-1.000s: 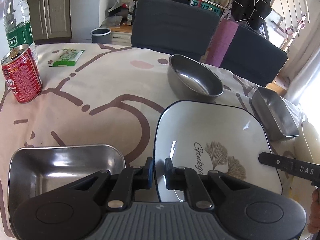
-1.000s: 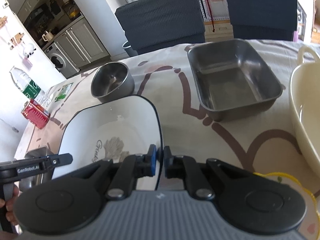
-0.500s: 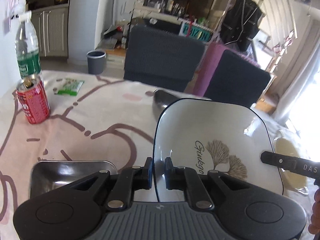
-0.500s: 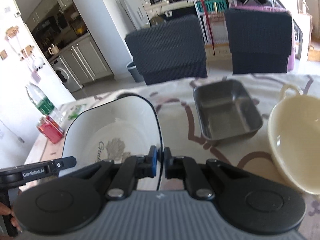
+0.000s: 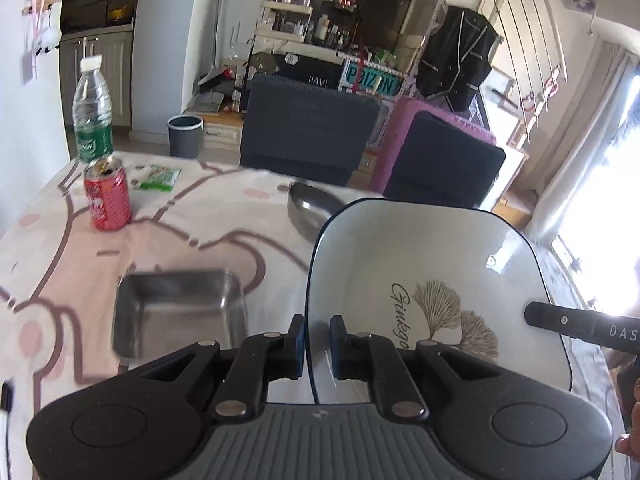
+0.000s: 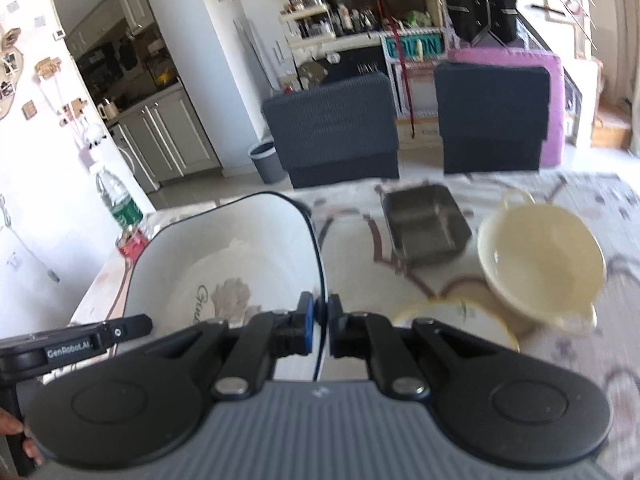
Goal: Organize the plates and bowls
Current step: 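Lift and carry the white plate with both tools across the table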
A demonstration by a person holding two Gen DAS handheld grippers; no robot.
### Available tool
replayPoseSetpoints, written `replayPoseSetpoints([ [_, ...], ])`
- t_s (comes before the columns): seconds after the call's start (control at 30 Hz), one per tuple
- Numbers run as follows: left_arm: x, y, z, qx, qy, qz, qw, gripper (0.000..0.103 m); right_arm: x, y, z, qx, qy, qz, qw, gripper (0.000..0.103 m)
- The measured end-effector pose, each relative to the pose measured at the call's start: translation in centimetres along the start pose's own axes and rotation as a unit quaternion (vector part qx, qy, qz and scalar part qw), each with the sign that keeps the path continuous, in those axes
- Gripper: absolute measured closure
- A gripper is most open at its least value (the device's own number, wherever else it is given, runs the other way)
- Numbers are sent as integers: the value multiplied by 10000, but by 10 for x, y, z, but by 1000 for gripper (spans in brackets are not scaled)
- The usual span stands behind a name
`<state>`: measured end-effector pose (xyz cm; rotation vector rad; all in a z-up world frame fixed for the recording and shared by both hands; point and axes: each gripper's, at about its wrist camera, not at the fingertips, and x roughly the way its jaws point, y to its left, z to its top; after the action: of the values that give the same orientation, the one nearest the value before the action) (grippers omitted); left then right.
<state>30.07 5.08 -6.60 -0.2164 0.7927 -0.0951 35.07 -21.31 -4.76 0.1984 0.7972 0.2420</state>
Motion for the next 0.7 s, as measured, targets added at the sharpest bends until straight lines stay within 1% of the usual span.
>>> replayPoseSetpoints([
  [0.17, 0, 2, -25, -6, 406, 62, 9992, 90, -2, 3, -28, 222, 284, -238, 9991, 94],
  [0.33, 5, 4, -39, 200, 700, 268, 9970, 90, 10, -6, -58, 552, 683, -239, 9958, 93],
  [0.47, 14, 7, -46, 179, 980, 276, 9946, 90, 24, -5, -71, 586, 974, -336, 9930, 92],
  [0.6, 25, 7, -53, 256, 1273, 370, 9908, 90, 36, -6, -80, 562, 1269, -434, 9894, 91],
  [0.63, 29, 8, -55, 247, 1344, 374, 9899, 90, 35, -6, -88, 571, 1333, -440, 9884, 91],
  [0.7, 35, 10, -57, 192, 1454, 334, 9886, 90, 37, -6, -92, 631, 1459, -444, 9863, 91],
])
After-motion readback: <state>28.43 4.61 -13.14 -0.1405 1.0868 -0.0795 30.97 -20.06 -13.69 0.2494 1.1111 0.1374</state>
